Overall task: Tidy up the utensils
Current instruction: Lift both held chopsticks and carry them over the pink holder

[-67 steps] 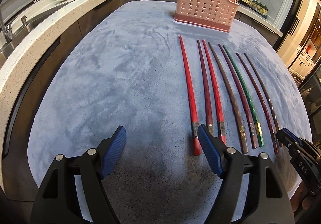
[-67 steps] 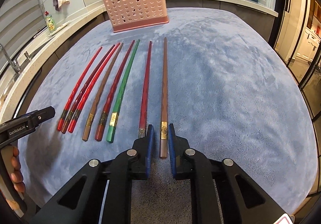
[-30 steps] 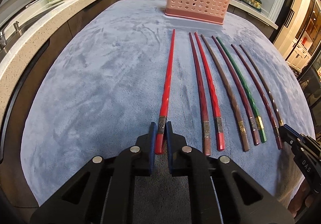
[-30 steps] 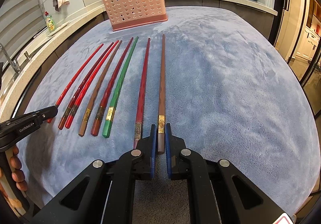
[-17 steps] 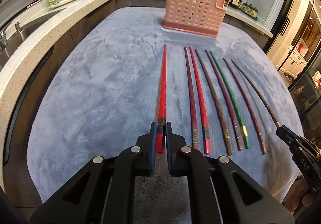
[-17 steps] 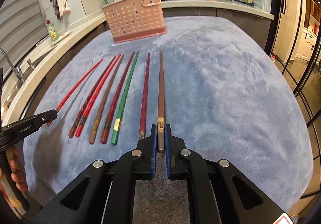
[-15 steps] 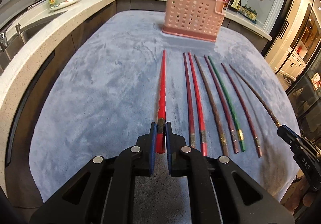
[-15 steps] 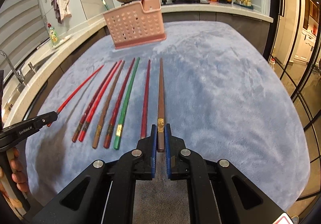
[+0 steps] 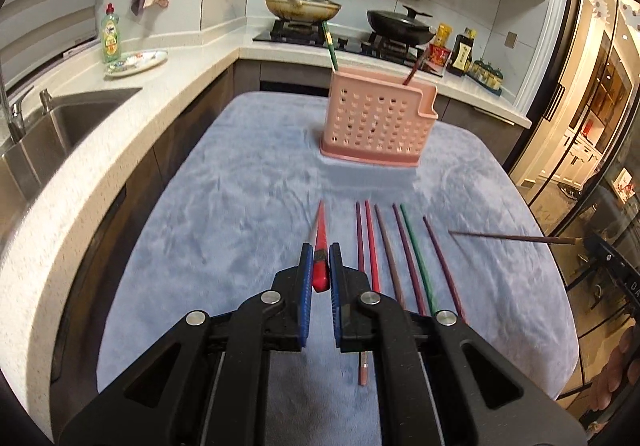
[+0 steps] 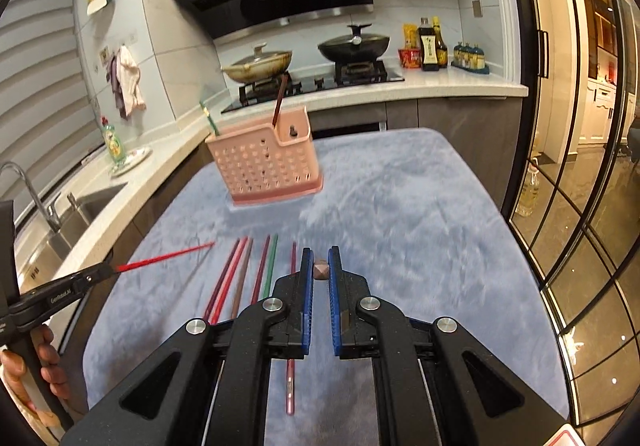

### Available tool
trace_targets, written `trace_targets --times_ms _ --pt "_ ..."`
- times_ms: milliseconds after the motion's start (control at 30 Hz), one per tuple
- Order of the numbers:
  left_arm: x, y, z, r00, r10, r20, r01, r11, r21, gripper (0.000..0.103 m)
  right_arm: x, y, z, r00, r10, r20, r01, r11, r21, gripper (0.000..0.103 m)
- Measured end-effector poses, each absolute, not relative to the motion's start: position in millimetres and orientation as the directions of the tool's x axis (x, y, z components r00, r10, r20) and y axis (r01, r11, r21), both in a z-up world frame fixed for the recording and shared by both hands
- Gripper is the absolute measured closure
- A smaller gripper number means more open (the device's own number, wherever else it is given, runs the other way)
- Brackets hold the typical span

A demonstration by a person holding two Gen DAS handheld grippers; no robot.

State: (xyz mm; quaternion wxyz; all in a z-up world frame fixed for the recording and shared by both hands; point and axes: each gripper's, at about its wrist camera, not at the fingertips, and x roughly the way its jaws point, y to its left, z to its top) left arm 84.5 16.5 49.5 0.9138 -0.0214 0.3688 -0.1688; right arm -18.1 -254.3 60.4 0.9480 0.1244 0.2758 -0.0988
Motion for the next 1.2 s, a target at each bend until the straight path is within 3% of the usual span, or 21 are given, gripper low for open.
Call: trace_targets --times_ms 833,1200 --pt "164 -13 158 0.787 -0.359 -0.502 0.317 0.933 -0.170 0.096 49 -273 145 0.926 -0.079 -0.370 0.196 0.936 0.292 0.096" --pt "225 -43 232 0.891 -0.344 -0.297 0.294 0.934 -0.201 0.096 133 -290 215 0.984 -0.043 -0.171 0.104 0.925 0.366 0.096"
